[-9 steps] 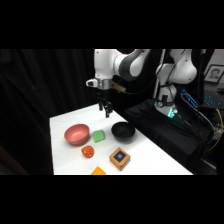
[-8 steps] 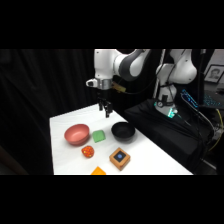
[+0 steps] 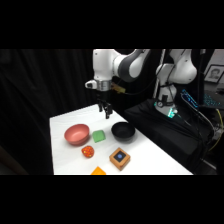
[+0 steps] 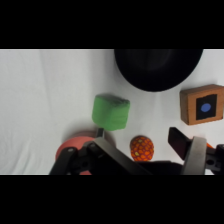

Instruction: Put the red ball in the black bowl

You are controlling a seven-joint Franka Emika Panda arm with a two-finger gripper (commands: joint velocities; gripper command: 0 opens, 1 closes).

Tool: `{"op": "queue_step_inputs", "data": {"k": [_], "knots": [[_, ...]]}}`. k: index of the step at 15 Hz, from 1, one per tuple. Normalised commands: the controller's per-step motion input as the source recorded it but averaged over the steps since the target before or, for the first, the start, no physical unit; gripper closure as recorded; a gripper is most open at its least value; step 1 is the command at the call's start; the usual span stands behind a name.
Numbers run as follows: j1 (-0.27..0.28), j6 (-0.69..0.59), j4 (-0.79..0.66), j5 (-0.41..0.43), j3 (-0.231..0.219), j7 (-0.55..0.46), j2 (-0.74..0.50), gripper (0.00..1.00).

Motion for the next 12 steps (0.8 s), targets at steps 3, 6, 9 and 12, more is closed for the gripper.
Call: {"op": "queue_step_inputs", "data": {"k": [3,6,9,12], "knots": [[0.018,-0.21,0.45,0.047,0.040,0.00,0.30,0.00],[0.012,-0.22,0.51,0.073,0.037,-0.02,0.35,0.00],[0.009,-0.20,0.55,0.104,0.048,-0.03,0.37,0.00],[0.016,-0.19,0.54,0.088,0.044,-0.01,0.37,0.00]]}}
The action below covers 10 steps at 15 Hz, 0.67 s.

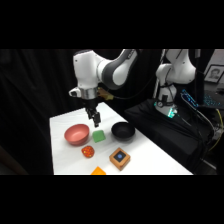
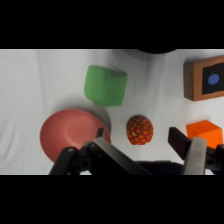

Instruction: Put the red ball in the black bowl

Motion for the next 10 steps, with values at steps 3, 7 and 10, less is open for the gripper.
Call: {"op": "queue_step_inputs", "data": {"k": [3,7,10], "knots": [[0.012,-0.10,0.51,0.093,0.049,-0.03,0.38,0.00],[0.013,-0.03,0.43,0.105,0.051,-0.03,0.36,0.00],[0.021,0.04,0.31,0.111,0.056,-0.02,0.28,0.00]]}}
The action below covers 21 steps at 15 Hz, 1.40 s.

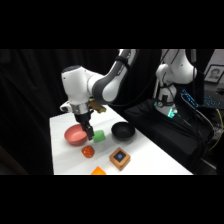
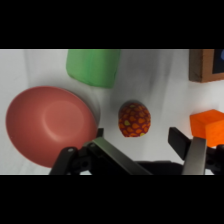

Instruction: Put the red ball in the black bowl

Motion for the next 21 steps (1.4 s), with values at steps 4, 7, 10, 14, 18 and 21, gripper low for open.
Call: {"op": "queue_step_inputs", "data": {"k": [4,7,10,14,18,21], "knots": [[-0.001,0.11,0.30,0.125,0.050,-0.05,0.29,0.00],[0.004,0.12,0.34,0.086,0.006,-0.02,0.33,0.00],[-0.004,0.07,0.36,0.089,0.009,-0.02,0.31,0.00],[0.001,0.03,0.33,0.092,0.023,-0.02,0.25,0.00],[0.004,0.00,0.27,0.084,0.018,-0.01,0.19,0.00],[0.002,-0.01,0.19,0.077,0.011,0.00,0.12,0.32]]}}
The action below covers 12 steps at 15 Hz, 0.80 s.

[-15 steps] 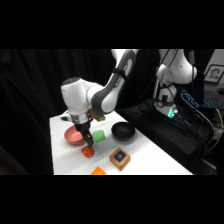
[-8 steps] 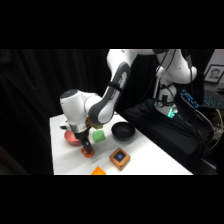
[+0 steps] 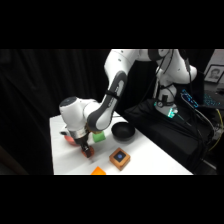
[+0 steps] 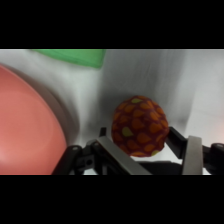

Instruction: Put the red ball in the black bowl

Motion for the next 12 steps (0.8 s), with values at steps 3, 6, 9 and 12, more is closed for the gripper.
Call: {"op": "queue_step_inputs", "data": {"k": [3,6,9,12], "knots": [[0.023,0.02,0.10,0.046,-0.016,0.02,0.04,0.59],[0.034,0.02,0.07,0.028,-0.030,0.02,0.00,0.83],[0.027,-0.03,0.05,0.027,-0.028,0.01,-0.04,0.98],[0.002,-0.06,-0.04,0.040,0.000,-0.04,-0.18,0.95]]}}
